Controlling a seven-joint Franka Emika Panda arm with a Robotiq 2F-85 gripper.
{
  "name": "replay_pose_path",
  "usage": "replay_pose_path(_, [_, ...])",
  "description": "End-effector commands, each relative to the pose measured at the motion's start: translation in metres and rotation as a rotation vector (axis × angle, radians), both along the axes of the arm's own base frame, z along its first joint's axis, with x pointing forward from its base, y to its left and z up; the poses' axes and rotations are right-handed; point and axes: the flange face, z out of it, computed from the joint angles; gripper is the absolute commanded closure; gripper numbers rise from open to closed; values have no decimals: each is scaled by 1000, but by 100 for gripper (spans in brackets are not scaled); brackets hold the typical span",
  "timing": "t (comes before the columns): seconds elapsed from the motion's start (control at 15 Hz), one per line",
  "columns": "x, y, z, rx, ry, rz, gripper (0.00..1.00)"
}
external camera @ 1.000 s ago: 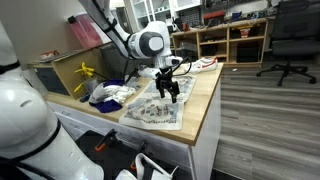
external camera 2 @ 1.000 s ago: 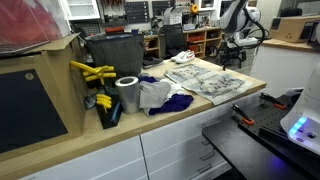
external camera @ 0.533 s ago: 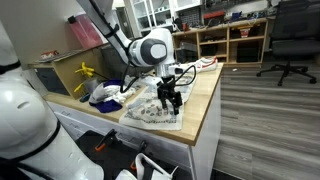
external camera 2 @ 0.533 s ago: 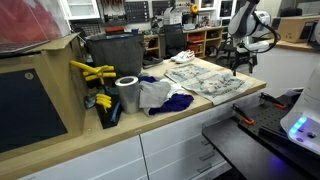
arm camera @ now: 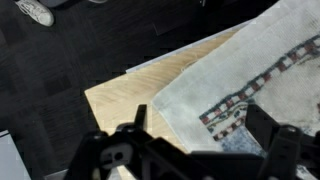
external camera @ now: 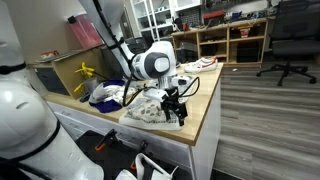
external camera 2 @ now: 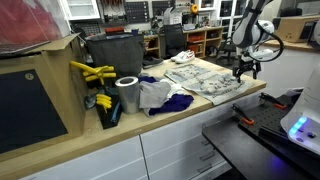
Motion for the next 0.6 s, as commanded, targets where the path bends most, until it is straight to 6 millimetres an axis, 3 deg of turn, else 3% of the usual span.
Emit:
replay_pose_path(0.0, [-8,0,-15,-4,-13,10,0])
replay_pose_path(0.2, [-13,-2,-21,-6,-25,9,0])
replay_pose_path(0.27, [-14,-3,-23,-5,-30,5,25])
replay_pose_path(0.33, [-15,-4,-24,-6,-35,2,26])
replay_pose_path(0.53, [-23,-12,-24,-5,-40,-21,48])
